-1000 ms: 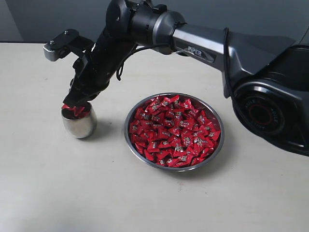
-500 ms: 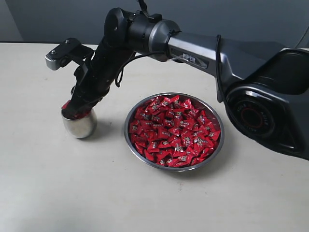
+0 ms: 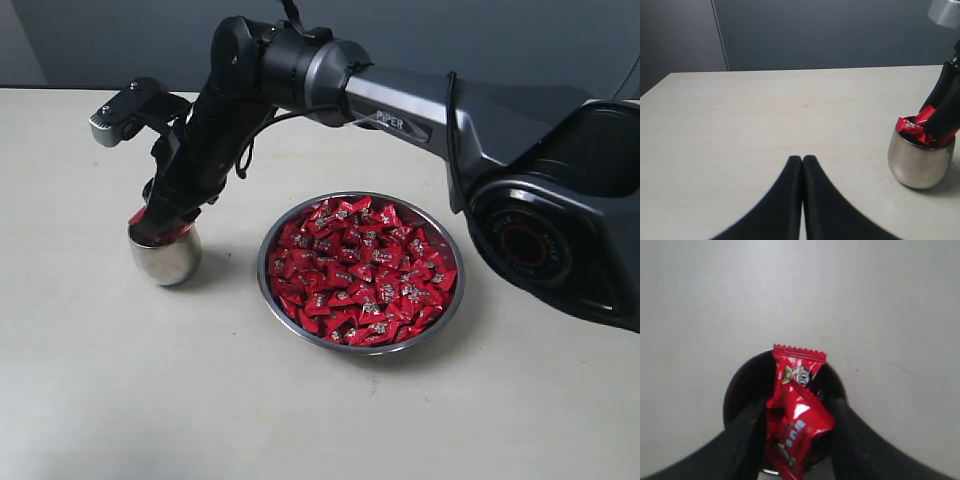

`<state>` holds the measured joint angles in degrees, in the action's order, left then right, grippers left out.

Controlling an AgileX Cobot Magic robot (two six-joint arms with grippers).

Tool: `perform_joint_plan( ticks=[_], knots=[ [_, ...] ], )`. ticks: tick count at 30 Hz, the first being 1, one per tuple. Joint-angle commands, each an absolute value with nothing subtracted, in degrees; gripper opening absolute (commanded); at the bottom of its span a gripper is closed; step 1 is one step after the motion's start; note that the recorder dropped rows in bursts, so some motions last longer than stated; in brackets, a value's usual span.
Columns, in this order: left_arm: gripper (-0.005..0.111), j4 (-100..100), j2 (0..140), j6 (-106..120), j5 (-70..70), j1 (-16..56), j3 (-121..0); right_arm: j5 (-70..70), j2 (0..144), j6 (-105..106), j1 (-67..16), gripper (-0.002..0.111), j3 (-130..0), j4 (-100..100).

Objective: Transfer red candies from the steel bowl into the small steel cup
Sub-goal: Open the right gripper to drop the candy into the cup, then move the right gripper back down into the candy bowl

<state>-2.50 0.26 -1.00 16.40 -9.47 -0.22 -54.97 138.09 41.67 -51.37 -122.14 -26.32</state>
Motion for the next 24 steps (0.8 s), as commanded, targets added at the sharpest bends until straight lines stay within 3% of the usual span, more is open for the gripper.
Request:
perform_joint_plan(
  ticks=[1, 24],
  knots=[
    [0.000, -2.6, 0.0, -1.1, 16.3, -10.2, 0.0, -54.7, 136.5, 41.6, -51.4, 0.040, -124.1, -25.6],
    [0.000, -2.6, 0.0, -1.1, 16.3, -11.9, 0.0, -55.3, 132.0, 35.6, -51.4, 0.040, -127.0, -18.3]
  ],
)
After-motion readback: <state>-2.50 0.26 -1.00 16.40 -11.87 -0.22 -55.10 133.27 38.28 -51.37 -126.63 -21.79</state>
